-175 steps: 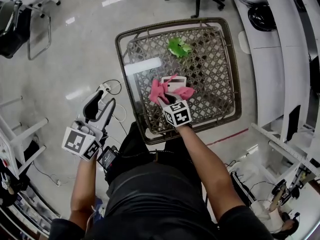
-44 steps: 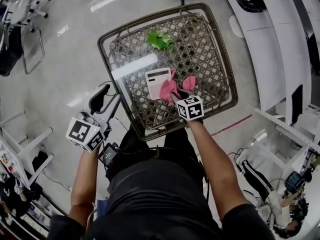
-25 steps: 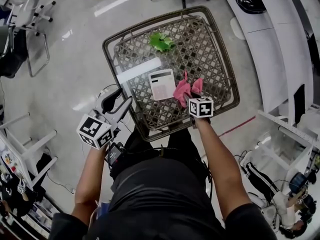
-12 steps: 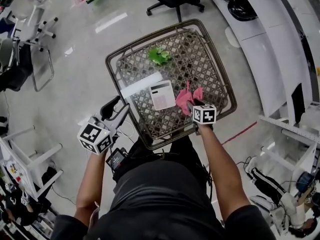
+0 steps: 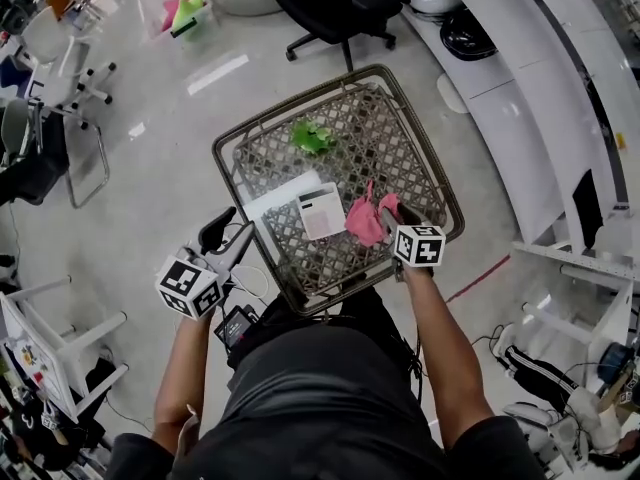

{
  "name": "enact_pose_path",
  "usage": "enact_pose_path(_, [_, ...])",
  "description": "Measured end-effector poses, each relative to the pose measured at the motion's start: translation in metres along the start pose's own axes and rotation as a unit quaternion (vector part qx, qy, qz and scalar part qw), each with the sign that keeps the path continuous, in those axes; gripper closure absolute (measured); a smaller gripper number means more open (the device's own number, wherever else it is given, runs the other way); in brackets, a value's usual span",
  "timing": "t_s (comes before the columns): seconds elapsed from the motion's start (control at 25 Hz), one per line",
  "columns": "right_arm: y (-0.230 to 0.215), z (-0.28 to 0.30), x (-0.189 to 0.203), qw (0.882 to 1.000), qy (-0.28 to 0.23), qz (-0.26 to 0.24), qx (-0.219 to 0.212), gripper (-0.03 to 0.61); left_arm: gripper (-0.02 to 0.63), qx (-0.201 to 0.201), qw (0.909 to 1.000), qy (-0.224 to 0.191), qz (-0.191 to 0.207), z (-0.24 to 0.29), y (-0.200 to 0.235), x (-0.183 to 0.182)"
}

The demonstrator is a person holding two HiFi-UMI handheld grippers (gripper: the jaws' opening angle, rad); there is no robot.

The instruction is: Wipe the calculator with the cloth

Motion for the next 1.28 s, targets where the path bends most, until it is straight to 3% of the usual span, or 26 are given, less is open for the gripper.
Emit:
enact_pose_path(0.36, [0.026, -0.04, -0.078, 0.996, -0.081, -0.03, -0.023, 0.423, 0.402, 0.004, 0.9998, -0.014, 0.01, -0.002, -0.002, -0.017])
enact_pose_path(0.52, [0.044, -0.066, -0.127, 0.988, -0.145, -0.031, -0.046, 0.423, 0.402, 0.004, 0.9996, -0.025, 0.014, 0.0, -0.002, -0.026])
enact_pose_path(0.68, [0.068, -0.105, -0.183, 0.97, -0.225, -0.023, -0.084, 0.423, 0.402, 0.004, 0.9993, -0.034, 0.017, -0.003, -0.004, -0.033])
enact_pose_path(0.88, [0.1, -0.171, -0.252, 0.937, -0.322, -0.016, -0.133, 0.423, 0.402, -0.001, 0.9987, -0.048, 0.018, -0.009, -0.001, -0.038])
enact_pose_path(1.08, [0.113, -0.225, -0.303, 0.916, -0.371, -0.037, -0.146, 0.423, 0.402, -0.004, 0.9982, -0.055, 0.022, -0.012, -0.001, -0.043])
enact_pose_path(1.28, [0.125, -0.258, -0.328, 0.905, -0.396, -0.048, -0.145, 0.423, 0.402, -0.006, 0.9981, -0.058, 0.022, -0.022, 0.001, -0.043])
Point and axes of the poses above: the fingertips, and each gripper's own axes: z forward along the fingers, y to its left, x out of its underside, the point moved 1 cm from there along -z, backward along the fingers, and after that the axes turned 10 degrees about -y, right-handed, at the moved point
